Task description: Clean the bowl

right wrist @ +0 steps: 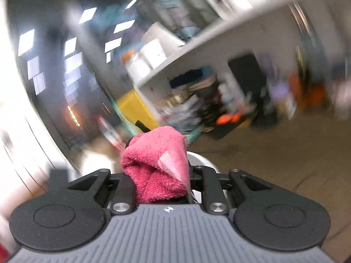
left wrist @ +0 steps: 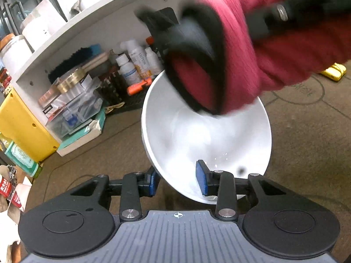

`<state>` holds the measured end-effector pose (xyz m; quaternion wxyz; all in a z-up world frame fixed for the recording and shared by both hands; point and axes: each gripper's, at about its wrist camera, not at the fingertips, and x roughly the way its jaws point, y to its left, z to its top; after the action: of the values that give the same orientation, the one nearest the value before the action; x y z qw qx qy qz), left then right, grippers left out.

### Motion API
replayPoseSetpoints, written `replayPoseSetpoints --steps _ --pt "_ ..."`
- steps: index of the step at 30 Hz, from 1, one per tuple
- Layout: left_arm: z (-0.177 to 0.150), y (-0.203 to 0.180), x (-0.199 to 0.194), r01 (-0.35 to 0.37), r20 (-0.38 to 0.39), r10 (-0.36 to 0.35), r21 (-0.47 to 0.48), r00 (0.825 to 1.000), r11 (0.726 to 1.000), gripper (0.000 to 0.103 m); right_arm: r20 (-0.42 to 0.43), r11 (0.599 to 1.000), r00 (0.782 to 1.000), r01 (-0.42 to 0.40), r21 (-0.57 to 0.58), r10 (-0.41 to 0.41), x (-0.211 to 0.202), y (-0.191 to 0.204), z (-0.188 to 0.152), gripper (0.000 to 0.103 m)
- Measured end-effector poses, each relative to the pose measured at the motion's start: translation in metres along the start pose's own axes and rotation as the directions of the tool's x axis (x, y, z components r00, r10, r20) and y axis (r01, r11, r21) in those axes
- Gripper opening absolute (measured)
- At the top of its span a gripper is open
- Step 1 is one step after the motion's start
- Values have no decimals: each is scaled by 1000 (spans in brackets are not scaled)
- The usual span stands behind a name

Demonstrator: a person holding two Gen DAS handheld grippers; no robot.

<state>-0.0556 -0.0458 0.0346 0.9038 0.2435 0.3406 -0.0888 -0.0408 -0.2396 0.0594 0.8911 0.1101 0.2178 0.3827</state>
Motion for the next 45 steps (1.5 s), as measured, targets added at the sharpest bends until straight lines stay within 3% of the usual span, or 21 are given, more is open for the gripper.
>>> replayPoseSetpoints --steps 1,4,8,9,11,12,13,14,18,19,23,25,27,29,31,33,35,38,41,45 --pt "-1 -1 0 -1 0 1 -1 1000 1000 37 -37 982 995 86 -168 -94 9 13 -4 21" --pt "0 -2 -2 9 5 -9 -16 1000 1000 37 -61 891 971 186 -413 -231 36 32 -21 21" --pt "1 0 0 21 -3 -21 -21 1000 1000 36 -120 752 941 171 -637 -316 57 60 -50 21" --pt "2 2 0 25 2 -25 -29 1000 999 36 -138 761 940 159 -629 -311 59 60 -51 21" --pt "1 2 -1 13 4 -13 -22 1000 1000 36 -223 823 935 109 -558 -276 58 61 -48 23" --pt "1 1 -1 0 2 0 -14 1000 1000 36 -278 884 937 62 -463 -211 54 57 -41 23" --pt "0 2 1 -2 -2 2 -13 1000 1000 37 -318 969 947 -30 -245 -51 43 41 -22 23" --pt "-2 2 2 -4 0 4 -17 1000 1000 38 -284 982 959 -39 -186 -16 36 36 -12 23" --pt "-4 3 1 13 2 -13 -43 1000 999 40 -168 974 984 27 -224 -66 27 41 6 23" --pt "-4 4 0 20 0 -20 -47 1000 999 40 -165 969 983 43 -243 -84 32 45 5 23" --pt "-3 6 1 26 -4 -26 -44 1000 999 41 -134 866 957 168 -470 -259 73 69 -18 23" --pt "-2 6 -1 32 1 -32 -43 999 999 42 -139 854 951 175 -490 -274 84 69 -23 23" --pt "0 10 -1 37 -3 -38 -71 999 997 41 -178 885 954 143 -443 -243 94 61 -19 23" --pt "2 11 0 26 -4 -27 -63 1000 998 40 -234 943 960 74 -323 -155 96 44 -10 25" --pt "4 11 3 5 -15 -6 -42 1000 999 41 -259 976 963 22 -215 -78 102 27 -1 25" --pt "5 12 6 1 -15 -2 -47 1000 999 41 -197 994 974 -106 24 109 89 -2 16 23" --pt "8 14 8 -3 -18 2 -43 1000 999 42 -104 983 981 -154 102 164 72 -14 27 23" --pt "17 17 9 14 -9 -15 -29 1000 999 44 72 988 992 -109 107 101 36 -25 40 24" --pt "29 19 9 19 4 -19 -13 1000 1000 46 108 998 994 -23 66 16 27 -31 38 24" --pt "47 22 13 -27 8 27 24 1000 999 46 77 994 995 55 93 -62 37 -56 18 23"
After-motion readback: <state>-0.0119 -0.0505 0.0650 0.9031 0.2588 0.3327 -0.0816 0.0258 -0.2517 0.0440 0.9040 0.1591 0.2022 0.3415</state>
